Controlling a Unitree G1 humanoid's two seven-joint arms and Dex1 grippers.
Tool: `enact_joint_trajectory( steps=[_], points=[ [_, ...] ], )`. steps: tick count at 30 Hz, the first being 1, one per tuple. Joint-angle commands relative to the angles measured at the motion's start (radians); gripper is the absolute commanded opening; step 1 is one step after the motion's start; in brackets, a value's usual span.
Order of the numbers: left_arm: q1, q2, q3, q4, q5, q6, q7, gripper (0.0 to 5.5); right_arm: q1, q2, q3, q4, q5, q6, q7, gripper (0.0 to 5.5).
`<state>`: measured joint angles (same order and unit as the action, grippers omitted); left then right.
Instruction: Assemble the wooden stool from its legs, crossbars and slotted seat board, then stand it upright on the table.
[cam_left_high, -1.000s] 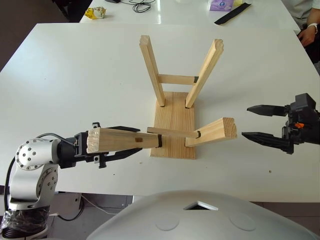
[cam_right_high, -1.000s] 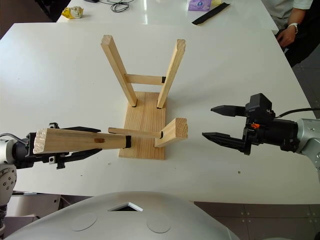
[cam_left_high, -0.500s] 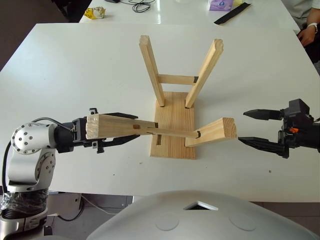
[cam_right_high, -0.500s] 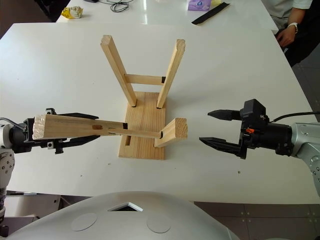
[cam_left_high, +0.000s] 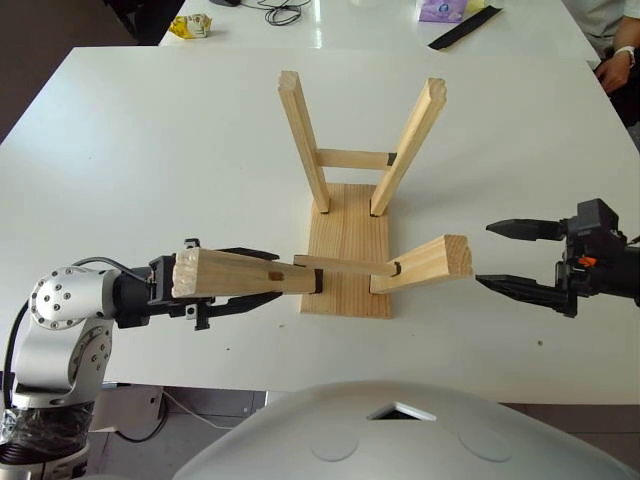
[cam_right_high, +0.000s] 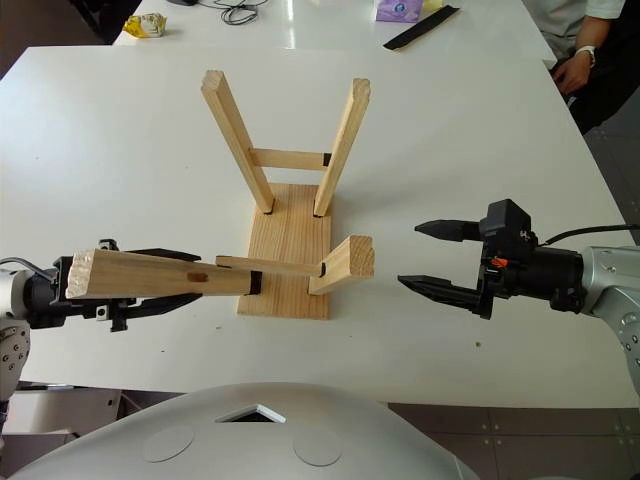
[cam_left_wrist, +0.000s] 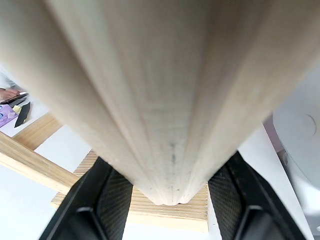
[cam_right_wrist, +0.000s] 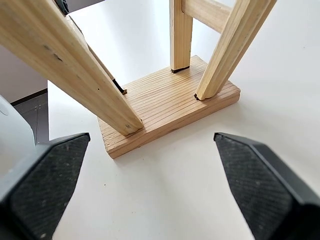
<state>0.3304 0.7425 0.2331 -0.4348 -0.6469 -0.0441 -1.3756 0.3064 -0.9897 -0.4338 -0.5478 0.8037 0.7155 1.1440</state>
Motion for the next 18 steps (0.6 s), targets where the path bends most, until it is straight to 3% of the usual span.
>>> enact_joint_trajectory(
  steps=[1, 18],
  points=[
    [0.022, 0.023, -0.016, 0.011, 0.033, -0.009, -0.019, 2.06, -0.012, -0.011, 0.004, -0.005, -0.003, -0.002, -0.001, 4.58],
    [-0.128, 0.062, -0.060, 0.099, 0.043, -0.005, -0.020, 2.06, 0.003, 0.005, 0.012, -0.030, -0.008, -0.011, -0.015, 4.58]
  ],
)
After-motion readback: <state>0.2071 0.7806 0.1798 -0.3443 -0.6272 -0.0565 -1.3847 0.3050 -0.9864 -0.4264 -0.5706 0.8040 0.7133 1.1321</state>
